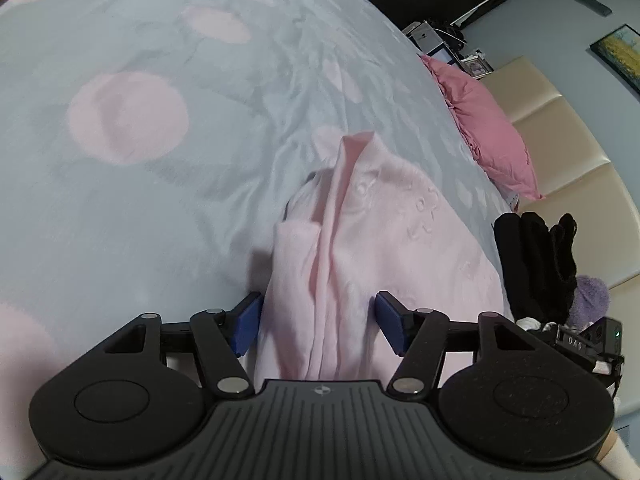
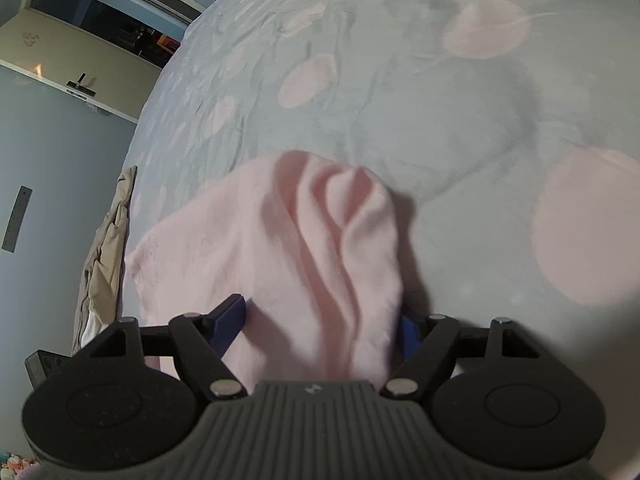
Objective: Fold clothes
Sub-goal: 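Grasp the folded pink garment's edge with the right gripper while the left gripper grasps beside it, then lift the folded pink garment with both grippers and carry it toward the clothes stack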
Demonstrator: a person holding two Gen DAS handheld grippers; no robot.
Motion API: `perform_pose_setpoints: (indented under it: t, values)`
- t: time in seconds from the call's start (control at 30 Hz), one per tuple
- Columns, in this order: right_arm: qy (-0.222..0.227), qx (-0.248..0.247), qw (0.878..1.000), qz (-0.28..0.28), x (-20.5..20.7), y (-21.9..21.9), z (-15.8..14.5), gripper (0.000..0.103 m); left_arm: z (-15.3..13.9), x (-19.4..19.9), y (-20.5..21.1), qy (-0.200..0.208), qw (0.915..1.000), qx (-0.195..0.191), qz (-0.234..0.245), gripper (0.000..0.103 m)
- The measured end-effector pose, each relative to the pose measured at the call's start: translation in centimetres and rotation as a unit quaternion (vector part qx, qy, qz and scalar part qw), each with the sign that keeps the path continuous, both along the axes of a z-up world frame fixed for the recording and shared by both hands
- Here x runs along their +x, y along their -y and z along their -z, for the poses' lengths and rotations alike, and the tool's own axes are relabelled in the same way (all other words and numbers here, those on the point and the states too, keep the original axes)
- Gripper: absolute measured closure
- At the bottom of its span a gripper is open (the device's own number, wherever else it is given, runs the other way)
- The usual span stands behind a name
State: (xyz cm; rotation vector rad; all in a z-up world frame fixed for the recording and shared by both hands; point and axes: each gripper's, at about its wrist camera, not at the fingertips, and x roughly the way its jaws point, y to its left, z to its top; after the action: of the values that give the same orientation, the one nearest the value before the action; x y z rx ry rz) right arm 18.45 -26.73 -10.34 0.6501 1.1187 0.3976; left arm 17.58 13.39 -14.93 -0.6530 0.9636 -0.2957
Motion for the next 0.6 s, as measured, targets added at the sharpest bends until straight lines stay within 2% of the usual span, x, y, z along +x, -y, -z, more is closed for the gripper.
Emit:
perform_pose_setpoints:
  t: [0.13, 0.2, 0.27, 0.4, 0.47, 0.6]
  values:
    - [0.011, -0.001, 1.000, -0.008, 1.1, -1.1, 0.4, 0.027, 0.2, 0.5, 0.3, 0.021, 0.9998, 0.007, -0.001, 0.055]
    - [0.015, 0.000, 1.000, -0.004, 1.6, -1.3, 0.5, 0.035, 0.3, 0.8, 0.2, 0.025, 0.9996, 0.004, -0.007, 0.059]
    - [0.020, -0.005, 1.000, -0.006, 2.0, -1.6, 0.6, 0.055, 0.1, 1.2, 0.7, 0.030, 0.9994, 0.017, -0.004, 0.062]
    - [0.033, -0.027, 0.998, -0.037, 2.1, -2.9, 0.3, 0.060, -0.5, 1.4, 2.0, 0.045, 0.9971, 0.059, 0.020, 0.067]
    - [0.038, -0.035, 0.997, -0.050, 2.1, -3.1, 0.1, 0.077, -0.7, 1.4, 2.1, 0.047, 0.9965, 0.067, 0.019, 0.076]
    - [0.048, -0.043, 0.996, -0.057, 1.8, -3.3, -0.5, 0.086, -1.6, 1.0, 2.6, 0.061, 0.9942, 0.086, 0.023, 0.091]
